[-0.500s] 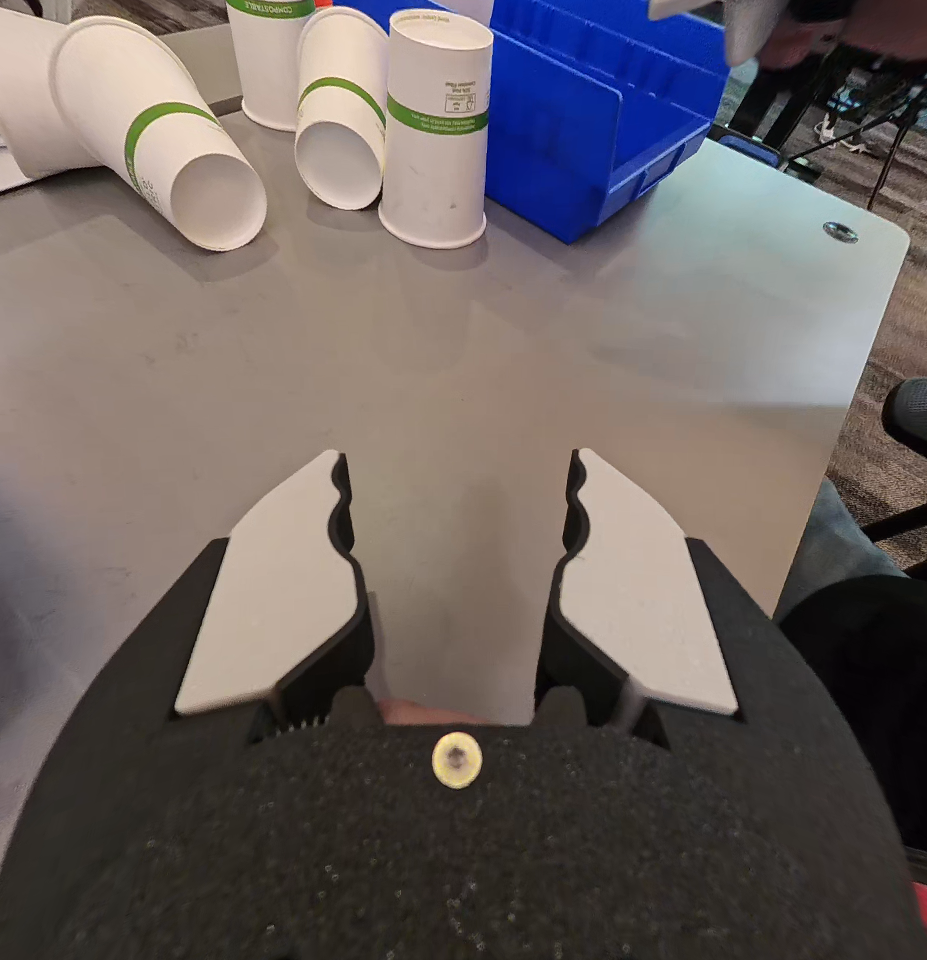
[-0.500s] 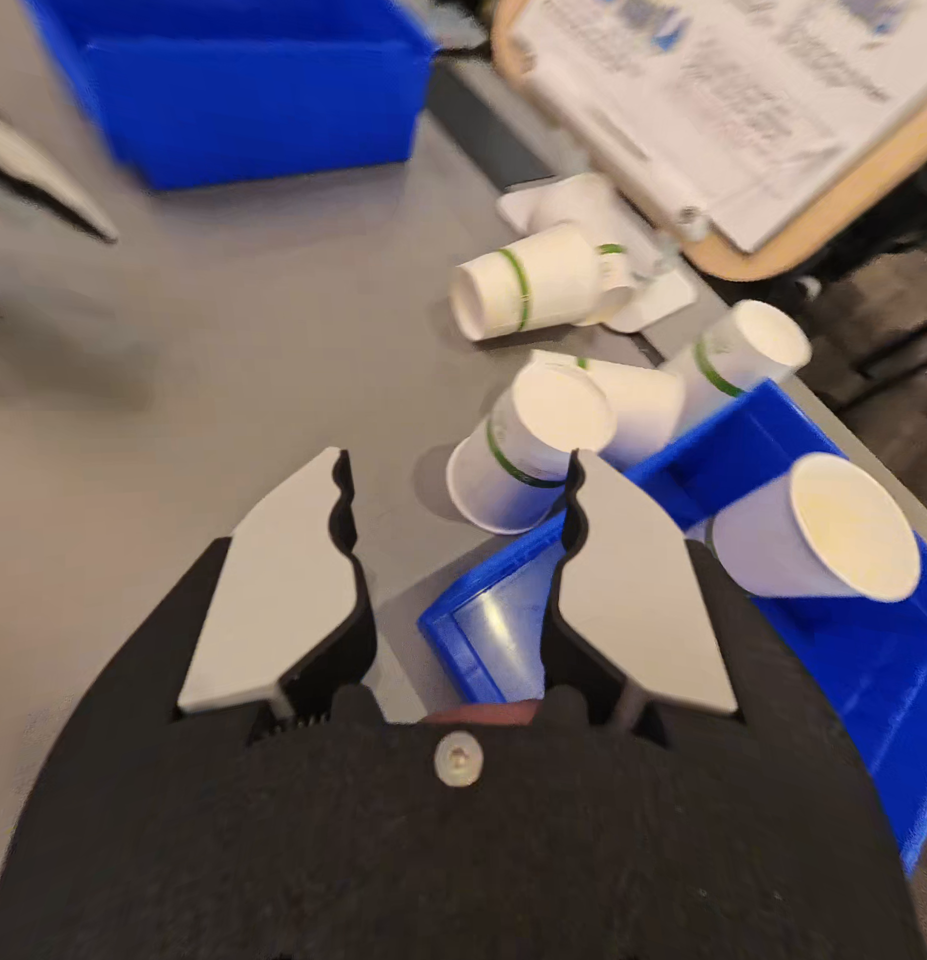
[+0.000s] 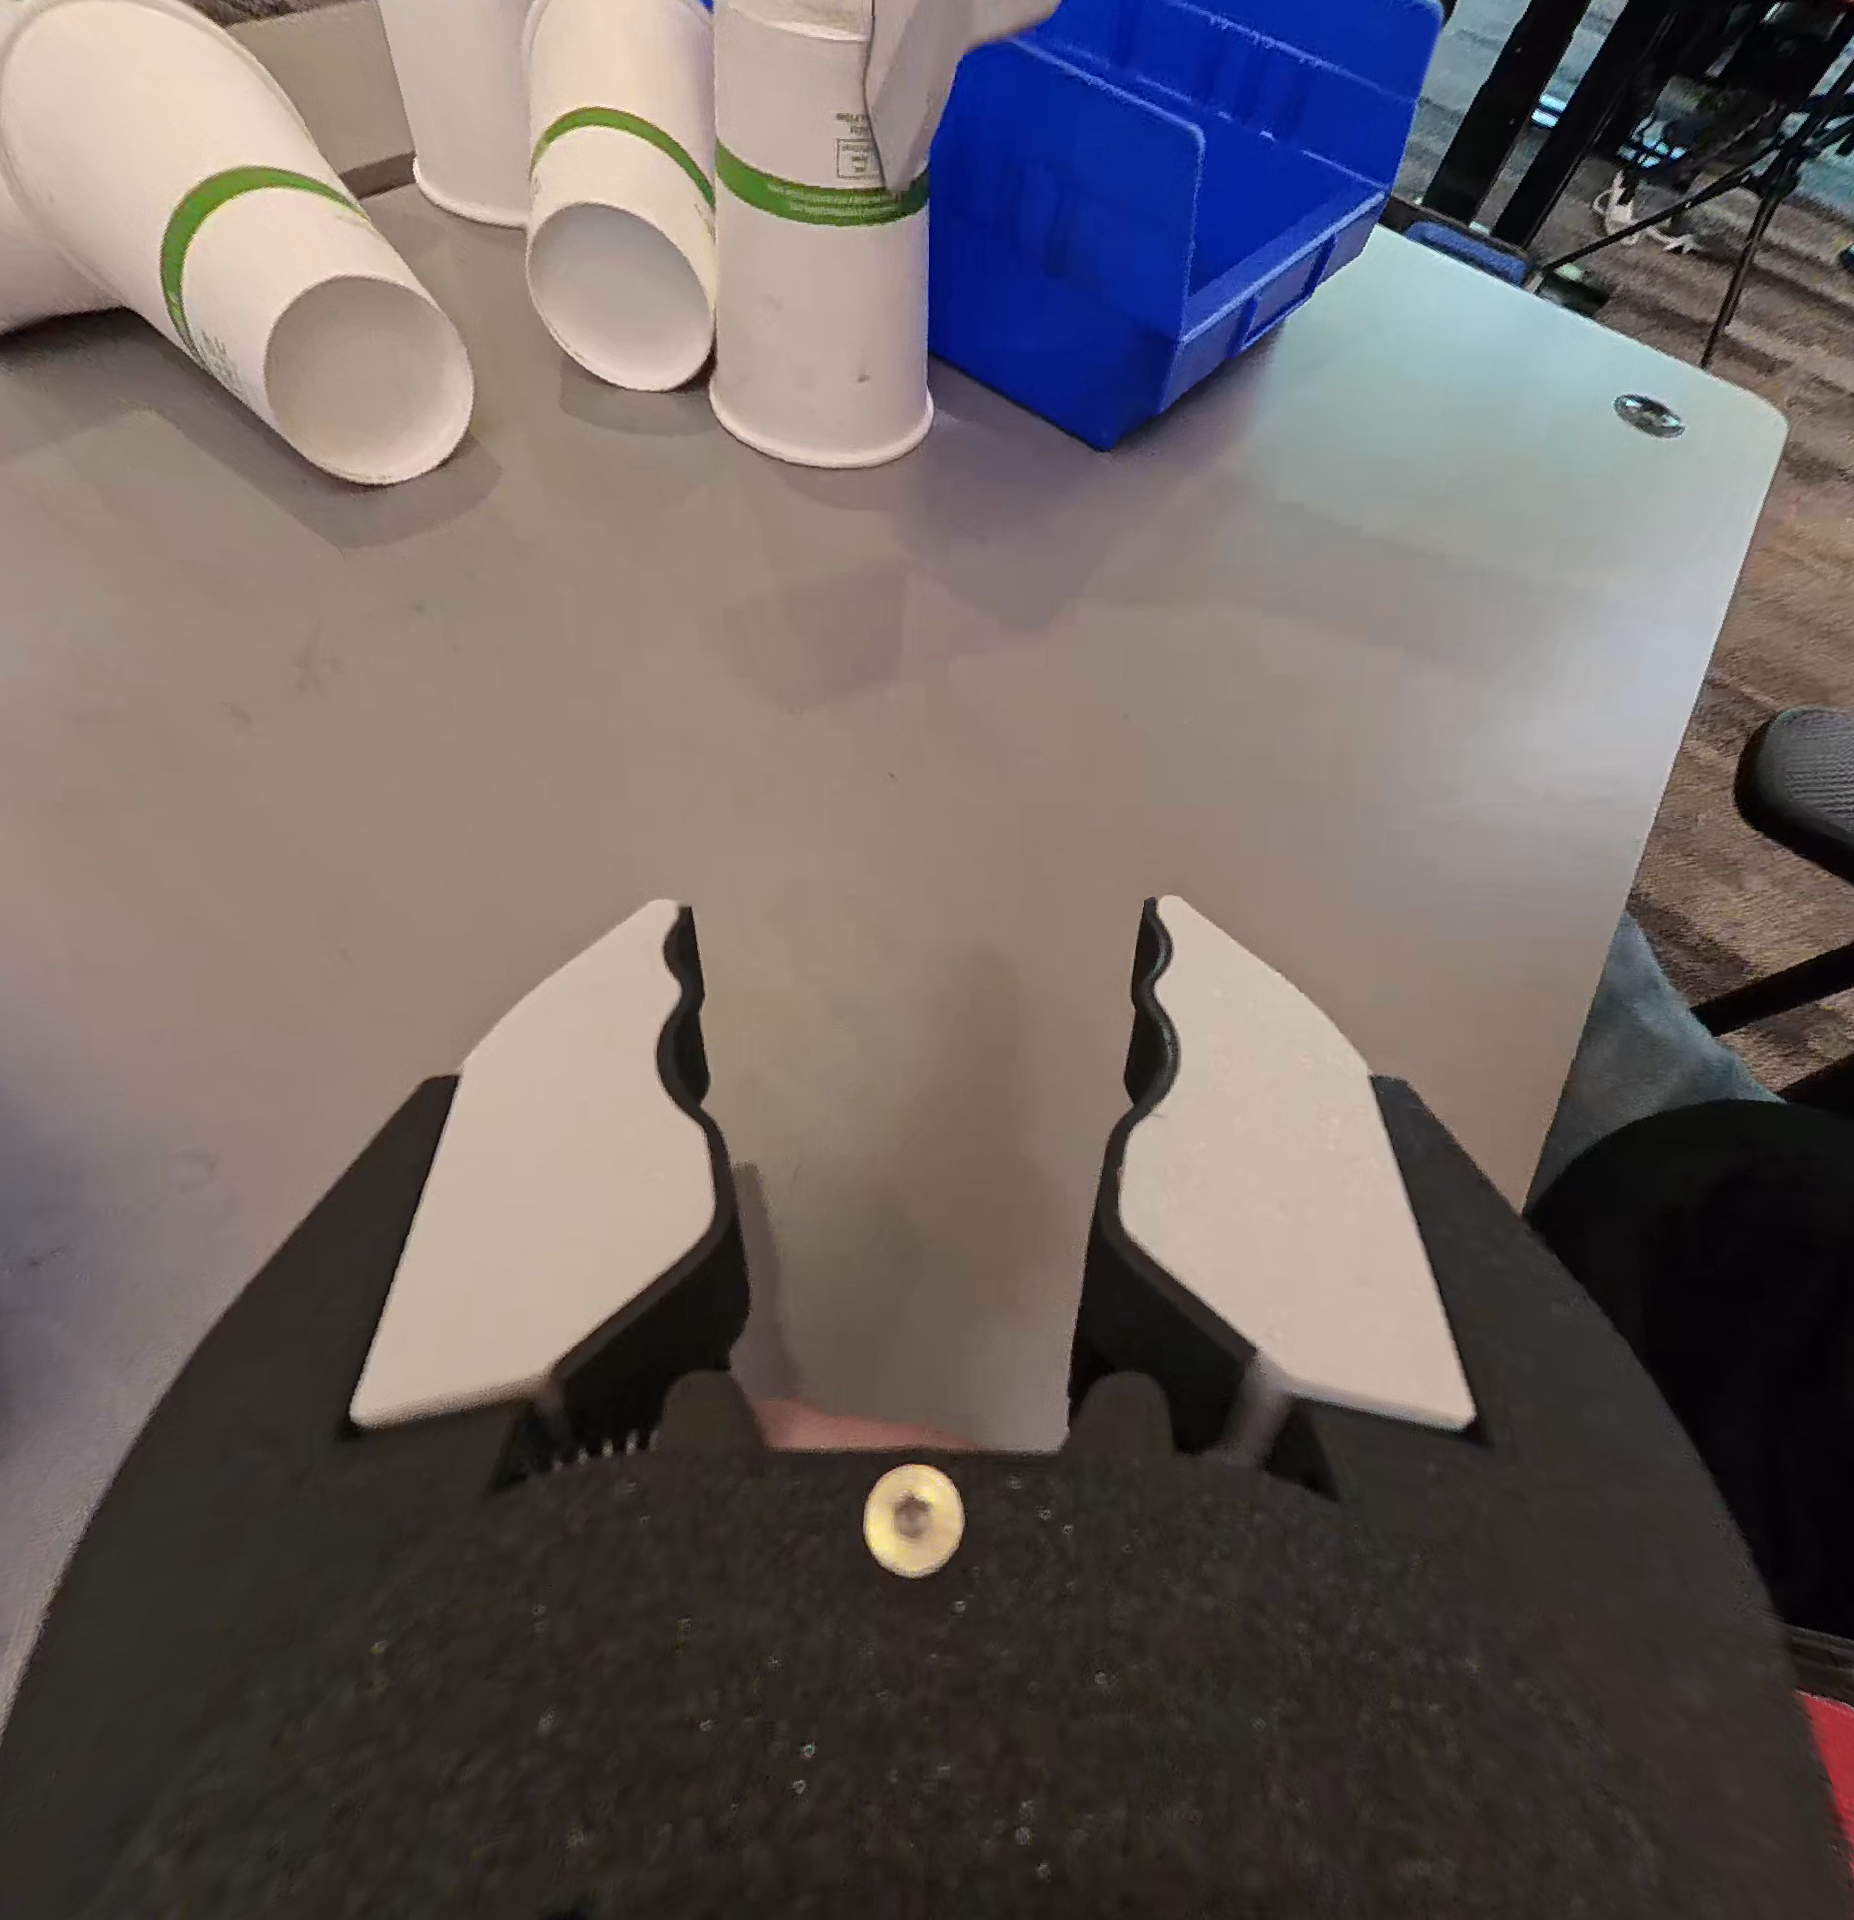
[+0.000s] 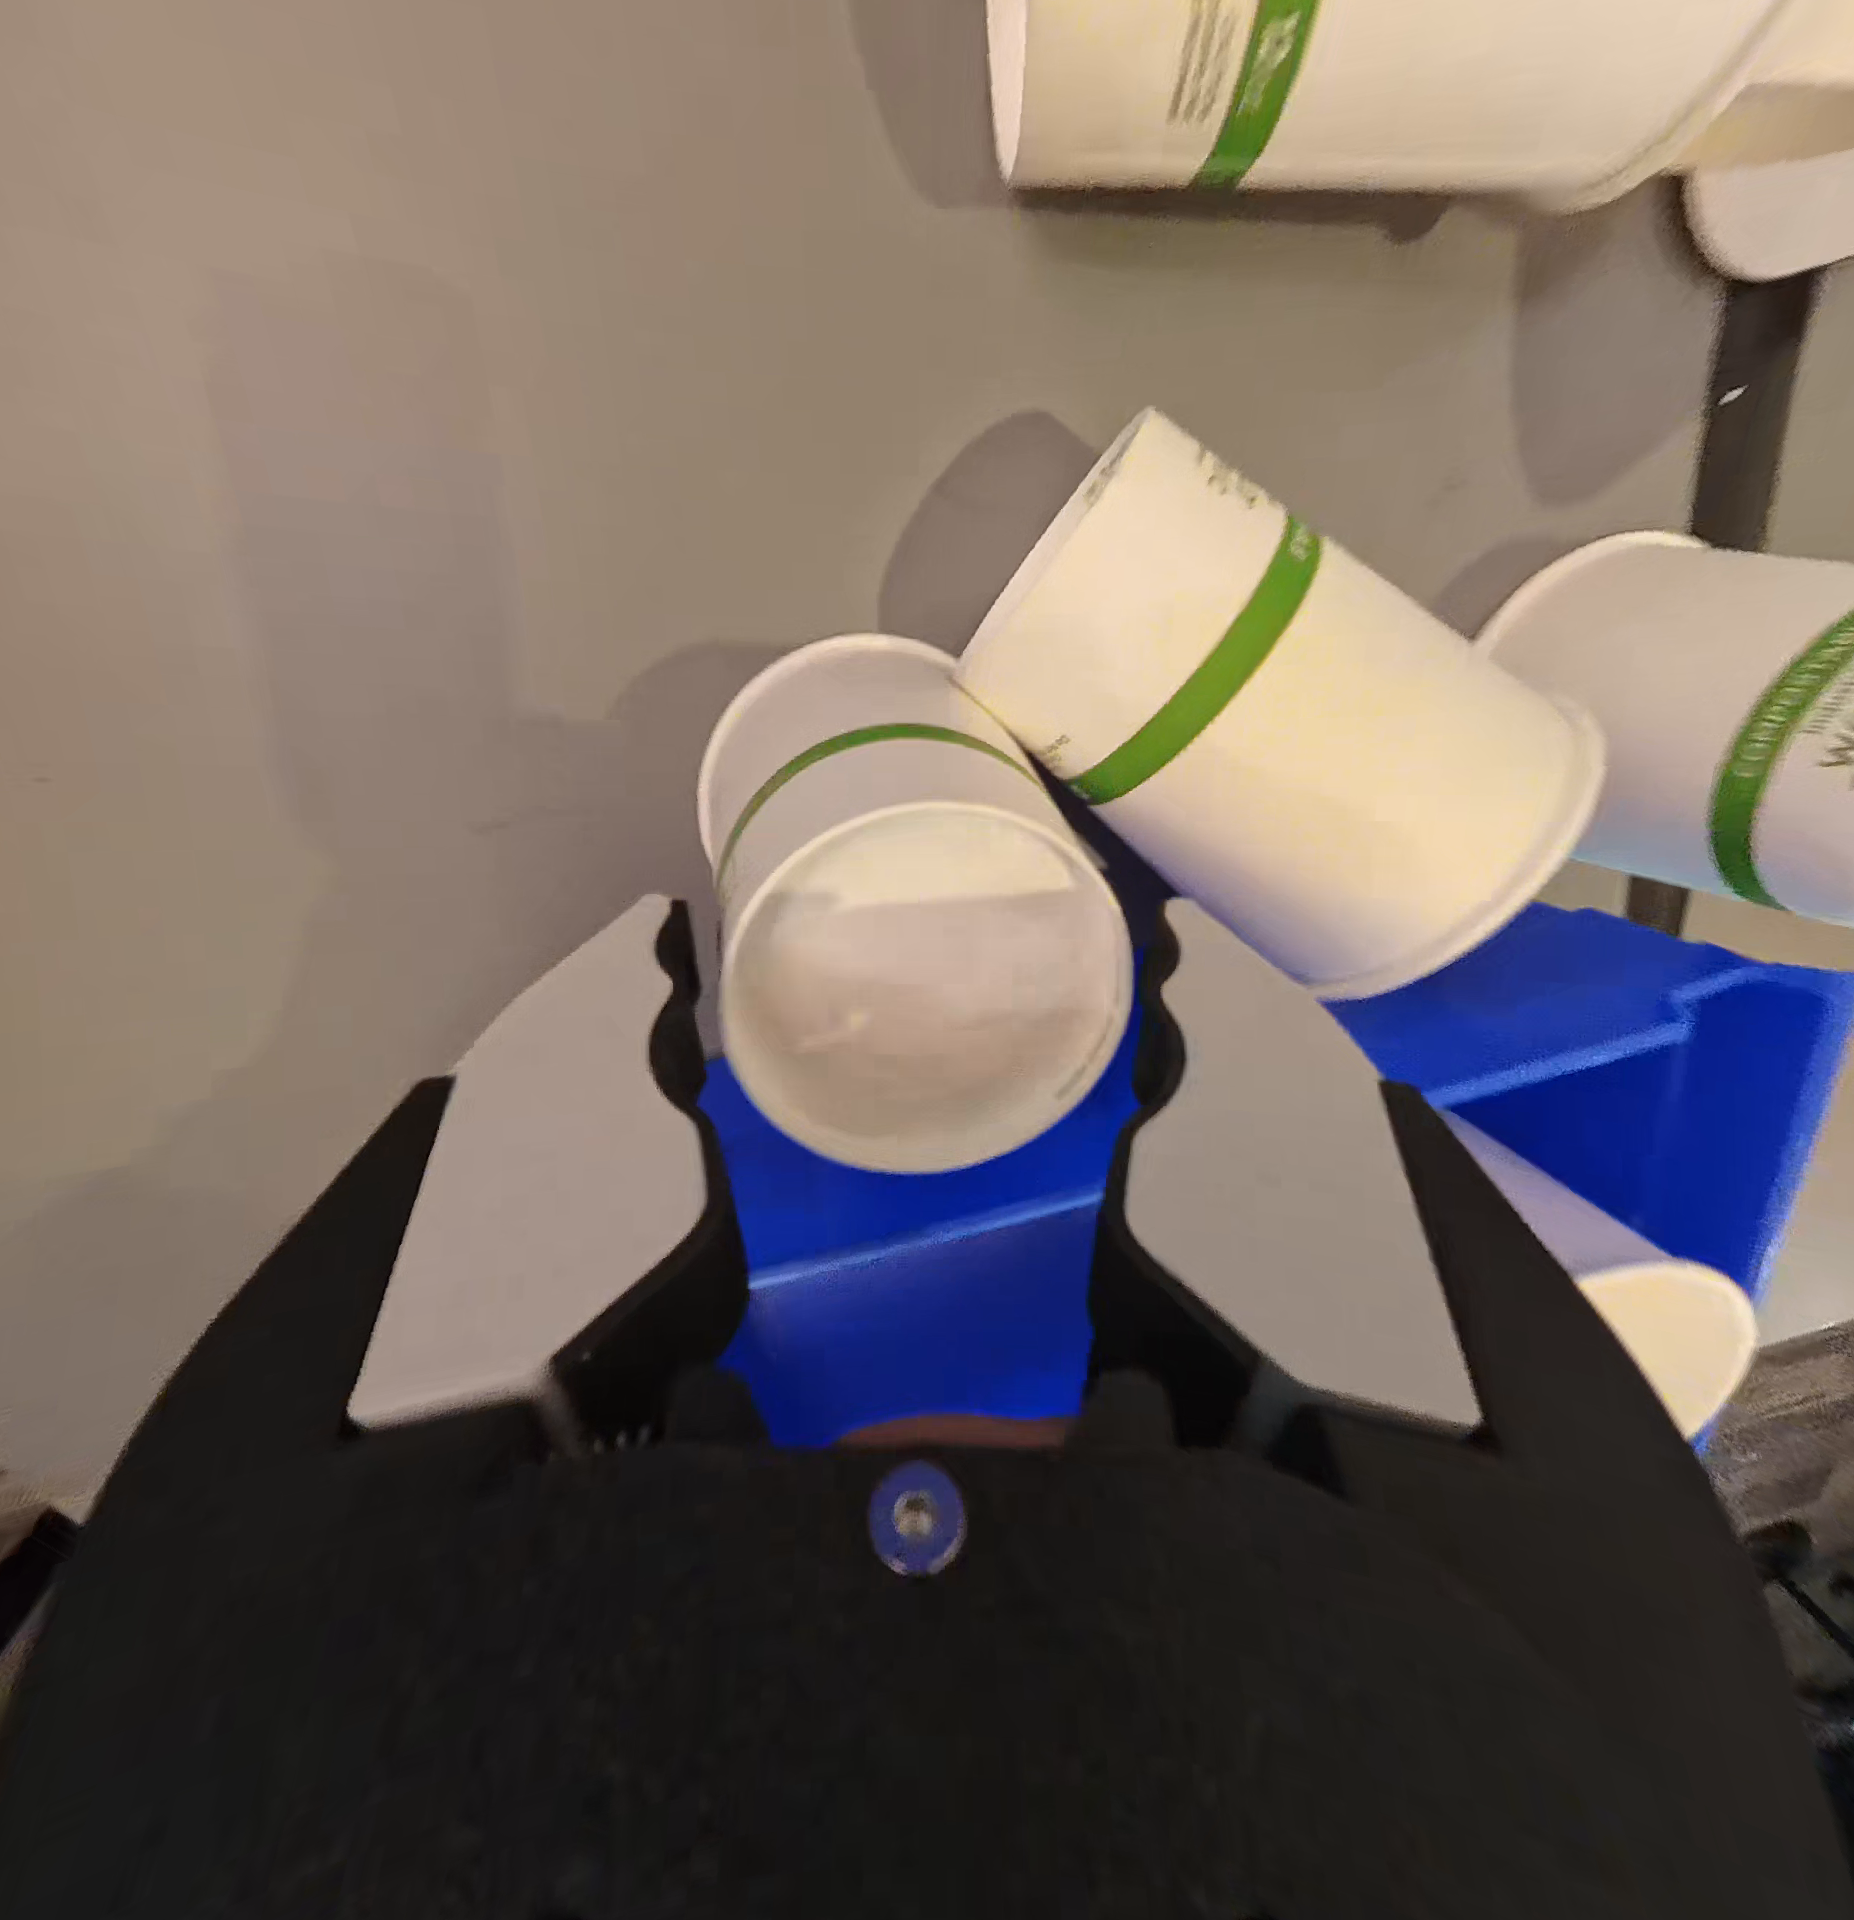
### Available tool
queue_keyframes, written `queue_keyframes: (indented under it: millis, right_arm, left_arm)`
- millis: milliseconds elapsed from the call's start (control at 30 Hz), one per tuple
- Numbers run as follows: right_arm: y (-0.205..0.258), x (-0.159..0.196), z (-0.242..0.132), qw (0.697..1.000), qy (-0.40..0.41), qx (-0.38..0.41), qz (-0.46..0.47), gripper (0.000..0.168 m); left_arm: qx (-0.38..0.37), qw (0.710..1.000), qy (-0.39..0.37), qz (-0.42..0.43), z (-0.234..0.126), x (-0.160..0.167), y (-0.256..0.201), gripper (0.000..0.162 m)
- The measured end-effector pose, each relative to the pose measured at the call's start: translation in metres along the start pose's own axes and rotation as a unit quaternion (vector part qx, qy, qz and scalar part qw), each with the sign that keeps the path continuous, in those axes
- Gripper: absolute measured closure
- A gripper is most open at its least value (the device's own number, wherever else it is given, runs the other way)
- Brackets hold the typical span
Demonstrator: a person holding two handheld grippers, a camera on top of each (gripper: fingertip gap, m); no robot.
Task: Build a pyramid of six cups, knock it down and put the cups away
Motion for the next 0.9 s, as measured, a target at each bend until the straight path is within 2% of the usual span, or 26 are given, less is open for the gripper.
queue_keyframes:
  millis: [67, 167, 233, 333, 433, 600, 667, 767, 833, 900]
  right_arm:
    - [0.002, 0.000, 0.007, 1.000, 0.010, -0.010, -0.001, 0.090]
    - [0.010, -0.005, -0.008, 1.000, -0.011, -0.009, -0.001, 0.090]
    - [0.015, -0.013, -0.028, 0.998, -0.064, 0.017, 0.004, 0.091]
    - [0.028, -0.035, -0.066, 0.977, -0.208, 0.032, 0.028, 0.091]
    - [0.041, -0.057, -0.097, 0.933, -0.354, 0.043, 0.053, 0.091]
    - [0.068, -0.089, -0.122, 0.831, -0.546, 0.018, 0.105, 0.091]
    - [0.078, -0.098, -0.121, 0.798, -0.589, 0.000, 0.128, 0.091]
    - [0.089, -0.109, -0.115, 0.765, -0.626, -0.020, 0.152, 0.091]
    - [0.096, -0.115, -0.111, 0.750, -0.642, -0.038, 0.157, 0.091]
    - [0.101, -0.119, -0.106, 0.744, -0.646, -0.044, 0.163, 0.091]
  left_arm:
    - [0.006, 1.000, -0.002, -0.011, -0.001, 0.000, 0.004, 0.084]
    - [0.021, 0.999, -0.005, -0.030, -0.004, 0.000, 0.008, 0.084]
    - [0.036, 0.999, -0.013, -0.038, -0.006, -0.002, 0.009, 0.085]
    - [0.067, 0.997, -0.032, -0.036, -0.008, -0.010, 0.009, 0.091]
    - [0.097, 0.993, -0.059, -0.020, -0.009, -0.028, 0.008, 0.093]
    - [0.135, 0.982, -0.132, 0.007, -0.020, -0.077, 0.004, 0.107]
    - [0.175, 0.974, -0.146, 0.009, -0.027, -0.091, -0.004, 0.117]
    - [0.211, 0.964, -0.160, 0.010, -0.034, -0.107, -0.011, 0.121]
    - [0.237, 0.960, -0.150, 0.014, -0.035, -0.111, -0.016, 0.136]
    - [0.231, 0.963, -0.138, 0.020, -0.030, -0.113, -0.015, 0.139]
Point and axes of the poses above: each gripper's, where its closed fingertips meet, z out along the fingers, x out of its underside, y = z × x across the jaws, the point moved 3 cm from there along -z, back along the fingers, and after that the axes turned 15 degrees about -z, right-handed, at the moved point
